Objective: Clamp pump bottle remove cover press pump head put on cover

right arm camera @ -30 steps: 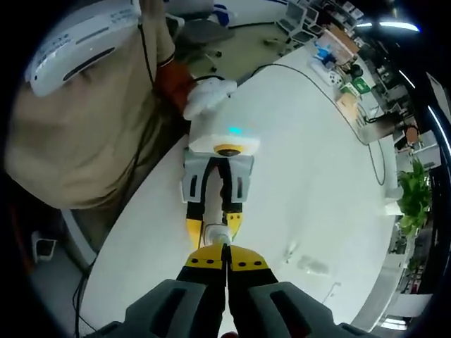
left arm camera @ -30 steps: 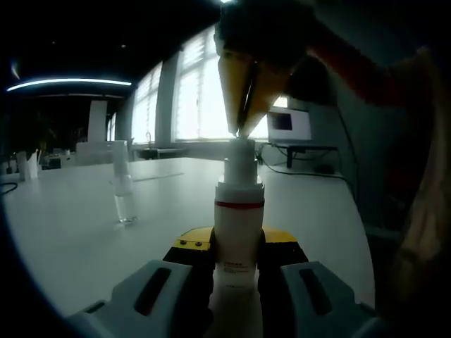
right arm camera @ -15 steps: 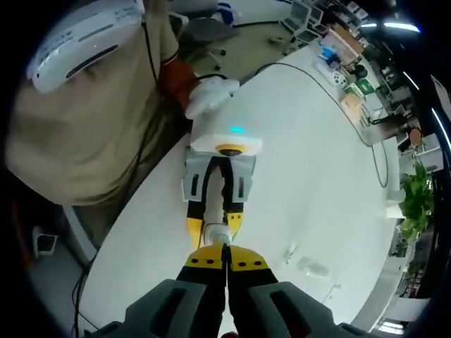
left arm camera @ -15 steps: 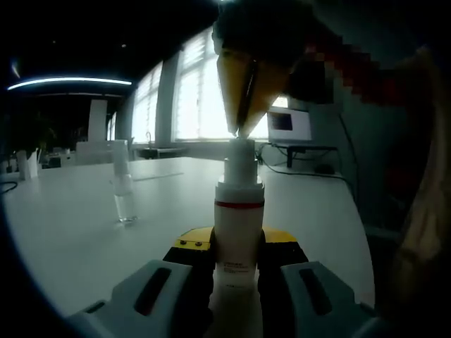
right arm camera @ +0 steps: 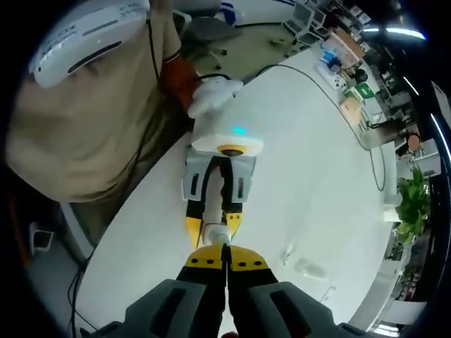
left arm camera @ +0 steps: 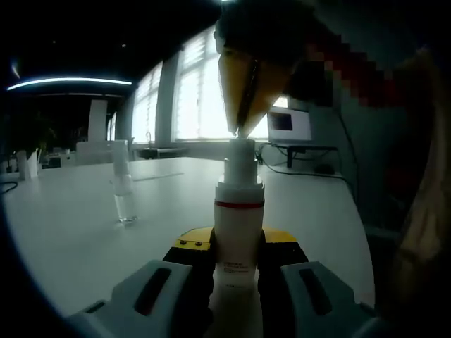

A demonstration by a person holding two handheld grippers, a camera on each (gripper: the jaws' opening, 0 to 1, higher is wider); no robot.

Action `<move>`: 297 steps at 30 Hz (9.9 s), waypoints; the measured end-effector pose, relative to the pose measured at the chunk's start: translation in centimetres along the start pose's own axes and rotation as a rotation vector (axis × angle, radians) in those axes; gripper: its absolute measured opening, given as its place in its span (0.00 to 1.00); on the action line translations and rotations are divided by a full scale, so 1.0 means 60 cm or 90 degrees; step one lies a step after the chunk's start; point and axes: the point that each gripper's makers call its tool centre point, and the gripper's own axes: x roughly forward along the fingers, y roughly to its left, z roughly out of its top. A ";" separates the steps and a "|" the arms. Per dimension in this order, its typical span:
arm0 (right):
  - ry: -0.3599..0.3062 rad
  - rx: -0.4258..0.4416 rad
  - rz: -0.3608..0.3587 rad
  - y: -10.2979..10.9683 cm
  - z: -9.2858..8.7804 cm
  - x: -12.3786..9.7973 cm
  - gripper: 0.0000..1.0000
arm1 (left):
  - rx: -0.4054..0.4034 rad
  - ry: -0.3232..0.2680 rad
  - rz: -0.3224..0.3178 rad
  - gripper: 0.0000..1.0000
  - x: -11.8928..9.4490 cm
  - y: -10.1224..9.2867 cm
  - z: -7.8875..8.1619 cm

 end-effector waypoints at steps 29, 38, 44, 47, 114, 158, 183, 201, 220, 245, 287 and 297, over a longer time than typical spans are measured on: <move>0.011 0.063 0.070 -0.003 -0.004 0.003 0.00 | 0.001 0.000 -0.004 0.14 0.001 -0.001 -0.001; 0.024 0.068 0.082 -0.002 -0.004 0.005 0.00 | 0.004 0.000 -0.004 0.14 0.000 -0.002 -0.001; 0.037 0.062 0.086 -0.001 -0.004 0.009 0.00 | 0.006 0.001 -0.005 0.14 0.000 -0.002 -0.001; 0.040 0.061 0.089 0.000 -0.005 0.009 0.00 | 0.006 0.001 -0.006 0.14 0.000 -0.002 -0.001; 0.024 0.062 0.063 0.001 -0.004 0.004 0.00 | 0.001 -0.001 -0.010 0.14 0.001 -0.004 -0.001; 0.033 0.069 0.052 0.000 -0.003 0.004 0.00 | 0.003 -0.001 -0.014 0.14 0.000 -0.009 0.000; 0.031 0.080 0.056 0.000 -0.003 0.003 0.00 | 0.003 -0.001 -0.014 0.14 -0.001 -0.007 0.002; 0.038 0.090 0.078 0.003 -0.006 0.014 0.00 | 0.003 -0.001 -0.014 0.14 0.000 -0.007 0.002; 0.038 0.088 0.075 0.002 -0.007 0.009 0.00 | 0.004 -0.001 -0.014 0.14 -0.002 -0.008 0.001; 0.044 0.082 0.055 0.000 -0.005 0.004 0.00 | 0.002 -0.001 -0.014 0.14 0.000 -0.006 0.001; 0.039 0.090 0.068 0.003 -0.006 0.011 0.00 | 0.002 -0.001 -0.011 0.14 0.000 -0.004 0.000; 0.030 0.088 0.049 -0.001 -0.005 0.002 0.00 | 0.002 -0.001 -0.011 0.14 -0.001 -0.005 0.002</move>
